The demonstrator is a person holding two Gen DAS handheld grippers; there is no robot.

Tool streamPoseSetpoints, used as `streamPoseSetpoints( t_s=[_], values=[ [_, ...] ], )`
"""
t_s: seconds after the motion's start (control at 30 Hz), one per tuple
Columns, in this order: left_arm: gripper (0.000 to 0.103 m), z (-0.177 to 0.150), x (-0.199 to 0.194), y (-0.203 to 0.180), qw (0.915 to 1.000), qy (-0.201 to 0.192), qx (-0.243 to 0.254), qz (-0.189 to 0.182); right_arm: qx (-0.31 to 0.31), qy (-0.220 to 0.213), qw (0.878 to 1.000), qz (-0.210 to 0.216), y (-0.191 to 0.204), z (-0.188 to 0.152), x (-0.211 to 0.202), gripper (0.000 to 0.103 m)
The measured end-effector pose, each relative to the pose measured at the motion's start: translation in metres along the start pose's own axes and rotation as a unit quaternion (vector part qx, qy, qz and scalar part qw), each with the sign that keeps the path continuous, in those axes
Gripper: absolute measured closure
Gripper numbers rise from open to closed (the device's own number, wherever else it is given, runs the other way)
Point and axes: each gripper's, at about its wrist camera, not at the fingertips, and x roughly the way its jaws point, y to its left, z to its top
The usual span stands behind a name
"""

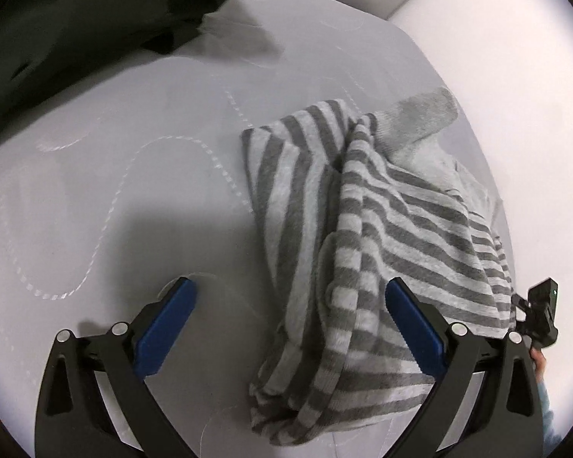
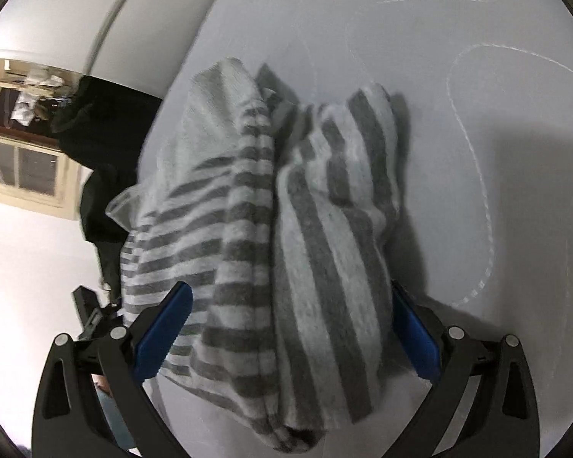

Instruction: Fold large clothes

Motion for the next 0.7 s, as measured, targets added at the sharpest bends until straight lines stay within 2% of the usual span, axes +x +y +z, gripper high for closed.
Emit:
streamPoseSetpoints(
  t_s=[0.17,0.3,0.43,0.53,0.57,0.6,0.63,0.7],
  values=[
    [0.006,0.023,0.013,-0.003,0.9994,0.005,0.011,-0.033,-0.021,0.009,0.999,0.025,0.011,0.011,0.015,0.005],
    [0.006,0.027,0.017,-0.012,0.997,0.011,0.009,-0.076,-0.051,0.024,0.998,0.015,0.025,0.016,0.03,0.004],
    [0.006,0.034,0.033,-0.034,0.9965,0.022,0.039,-0.07,-0.059,0.026,0.998,0.015,0.029,0.019,0.034,0.004],
    [0.006,0.038,0.043,-0.047,0.9955,0.025,0.046,-0.079,-0.074,0.026,0.997,-0.006,0.034,0.018,0.036,0.008],
    [0.006,0.04,0.043,-0.05,0.9954,0.026,0.05,-0.078,-0.083,0.024,0.996,-0.027,0.037,0.017,0.035,0.019],
    [0.007,0.04,0.045,-0.054,0.9953,0.027,0.056,-0.074,-0.086,0.023,0.995,-0.035,0.036,0.018,0.034,0.038],
    [0.009,0.04,0.048,-0.059,0.9952,0.028,0.063,-0.07,-0.087,0.025,0.995,-0.038,0.035,0.018,0.033,0.044],
    [0.025,0.04,0.05,-0.063,0.9943,0.031,0.068,-0.075,-0.109,0.016,0.992,-0.055,0.044,0.014,0.035,0.056]
  ],
)
